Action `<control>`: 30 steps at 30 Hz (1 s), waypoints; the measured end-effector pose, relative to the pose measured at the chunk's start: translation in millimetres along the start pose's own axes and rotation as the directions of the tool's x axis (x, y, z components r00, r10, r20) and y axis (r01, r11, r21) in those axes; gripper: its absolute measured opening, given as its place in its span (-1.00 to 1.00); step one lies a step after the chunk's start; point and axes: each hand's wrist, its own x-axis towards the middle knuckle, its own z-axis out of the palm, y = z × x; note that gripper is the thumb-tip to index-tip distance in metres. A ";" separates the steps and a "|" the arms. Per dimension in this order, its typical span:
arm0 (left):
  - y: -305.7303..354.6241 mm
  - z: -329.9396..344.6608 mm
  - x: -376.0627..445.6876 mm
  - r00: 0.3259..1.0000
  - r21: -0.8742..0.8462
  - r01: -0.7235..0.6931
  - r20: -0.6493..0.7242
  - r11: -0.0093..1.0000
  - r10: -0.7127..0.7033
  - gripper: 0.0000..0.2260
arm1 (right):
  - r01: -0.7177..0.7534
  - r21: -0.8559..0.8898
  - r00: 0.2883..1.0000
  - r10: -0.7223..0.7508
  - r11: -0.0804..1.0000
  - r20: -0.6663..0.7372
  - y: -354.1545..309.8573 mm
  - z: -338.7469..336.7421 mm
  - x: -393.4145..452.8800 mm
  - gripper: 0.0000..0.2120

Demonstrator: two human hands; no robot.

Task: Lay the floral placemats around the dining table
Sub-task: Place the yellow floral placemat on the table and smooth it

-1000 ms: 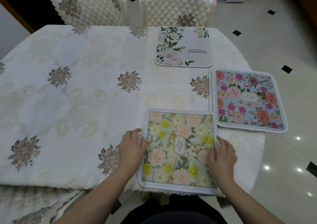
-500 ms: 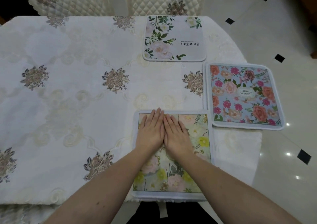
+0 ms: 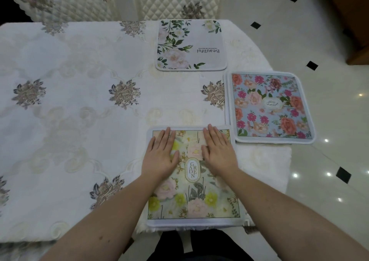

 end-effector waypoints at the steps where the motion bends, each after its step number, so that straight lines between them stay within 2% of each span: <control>1: -1.7 0.3 -2.1 1.000 -0.003 0.009 -0.003 1.000 -0.009 -0.39 | -0.008 0.003 1.000 0.008 1.000 0.000 7.7 -2.0 -2.0 -0.42; 11: -25.5 -6.5 -18.5 0.997 0.044 0.063 0.031 0.997 -0.065 -0.33 | -0.034 -0.030 0.999 0.034 0.999 -0.029 23.3 -3.7 -16.8 -0.33; 15: -2.1 -9.6 -24.9 0.992 -0.028 0.123 -0.035 0.992 -0.124 -0.39 | -0.097 0.086 0.987 0.106 0.992 -0.116 -7.2 0.1 -34.3 -0.35; 18: 29.5 -0.7 -36.5 0.992 -0.109 0.079 -0.086 0.991 -0.089 -0.45 | -0.041 0.130 0.995 0.053 0.991 -0.086 -46.4 11.8 -51.6 -0.41; 22: 57.6 19.3 -58.8 0.998 -0.094 0.028 -0.053 0.995 -0.034 -0.50 | 0.061 0.025 0.998 -0.060 0.998 -0.022 -75.7 37.5 -76.1 -0.41; 30: 38.8 27.5 -76.4 0.999 0.011 -0.025 -0.036 1.000 0.026 -0.50 | 0.041 -0.020 0.999 -0.041 0.999 0.024 -75.7 37.7 -79.0 -0.45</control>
